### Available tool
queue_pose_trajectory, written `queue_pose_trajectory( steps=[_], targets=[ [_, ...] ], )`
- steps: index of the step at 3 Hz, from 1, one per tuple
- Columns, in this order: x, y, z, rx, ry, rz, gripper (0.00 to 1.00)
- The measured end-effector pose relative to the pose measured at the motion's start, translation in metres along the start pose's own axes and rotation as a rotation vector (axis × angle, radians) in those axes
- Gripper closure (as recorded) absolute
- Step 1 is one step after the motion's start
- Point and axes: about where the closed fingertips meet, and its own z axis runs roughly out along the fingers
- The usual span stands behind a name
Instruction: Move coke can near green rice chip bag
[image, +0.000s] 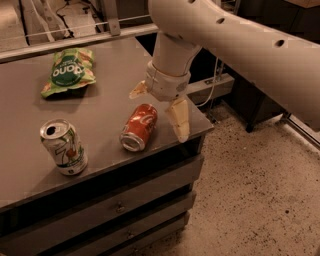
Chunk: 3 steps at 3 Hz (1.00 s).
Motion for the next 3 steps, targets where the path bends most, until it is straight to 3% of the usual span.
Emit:
queue_pose_trajectory(
  steps=[1,2,3],
  targets=[
    [-0.004,-0.013,0.024,-0.012,-0.010,-0.087,0.00],
    [-0.024,-0.015,0.037,-0.010,-0.023,-0.164,0.18],
    [-0.024,-0.015,0.039,-0.010,-0.024,-0.165,0.41]
  ],
)
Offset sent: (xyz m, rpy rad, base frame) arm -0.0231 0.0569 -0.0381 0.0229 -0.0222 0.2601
